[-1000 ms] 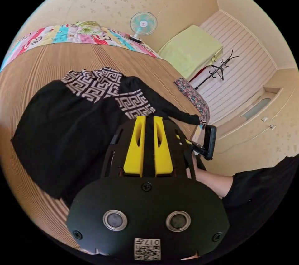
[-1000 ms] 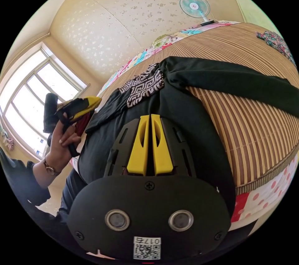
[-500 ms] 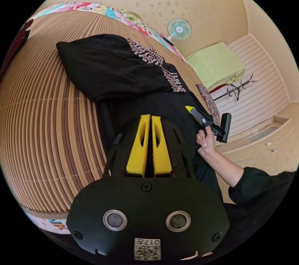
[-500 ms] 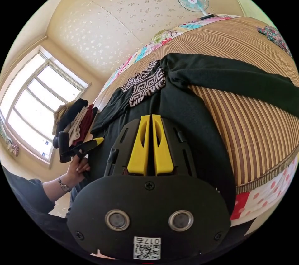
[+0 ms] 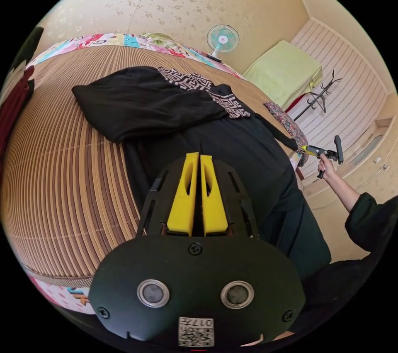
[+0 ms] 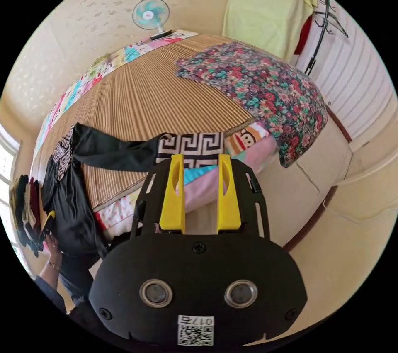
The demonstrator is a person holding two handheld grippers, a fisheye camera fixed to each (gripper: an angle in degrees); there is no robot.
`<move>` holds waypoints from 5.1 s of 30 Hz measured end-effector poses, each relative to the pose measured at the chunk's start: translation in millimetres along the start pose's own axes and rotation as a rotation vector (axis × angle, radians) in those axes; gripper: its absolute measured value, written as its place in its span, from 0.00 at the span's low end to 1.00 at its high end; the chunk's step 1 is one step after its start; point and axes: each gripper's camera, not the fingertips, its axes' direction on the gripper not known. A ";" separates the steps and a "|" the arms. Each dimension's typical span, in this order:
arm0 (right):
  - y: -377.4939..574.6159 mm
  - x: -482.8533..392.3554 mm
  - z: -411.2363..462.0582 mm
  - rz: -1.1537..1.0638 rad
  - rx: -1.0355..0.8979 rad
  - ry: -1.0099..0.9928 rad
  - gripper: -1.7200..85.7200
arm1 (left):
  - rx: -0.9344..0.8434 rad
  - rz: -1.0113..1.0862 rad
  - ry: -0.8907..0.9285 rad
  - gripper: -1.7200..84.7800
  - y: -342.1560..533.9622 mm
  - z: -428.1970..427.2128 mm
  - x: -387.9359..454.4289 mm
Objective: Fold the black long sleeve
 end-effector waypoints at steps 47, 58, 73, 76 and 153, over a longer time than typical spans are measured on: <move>-115.1 -120.4 -70.6 0.183 0.354 -0.987 0.03 | 0.062 -0.126 0.233 0.01 -31.2 -71.0 -144.6; 126.8 -396.7 110.9 -0.529 -0.293 -1.016 0.03 | 0.072 -0.128 0.238 0.01 -34.6 -82.7 -155.3; 166.0 -372.1 130.7 -0.792 -0.139 -0.759 0.11 | 0.078 -0.128 0.245 0.01 -34.3 -89.2 -160.8; 180.5 -430.3 158.9 -0.860 -0.197 -0.714 0.13 | 0.079 -0.131 0.256 0.01 -33.4 -89.7 -161.7; 166.8 -91.0 66.0 -0.327 -0.237 -0.571 0.14 | -0.875 -0.037 0.054 0.08 28.1 16.3 -44.3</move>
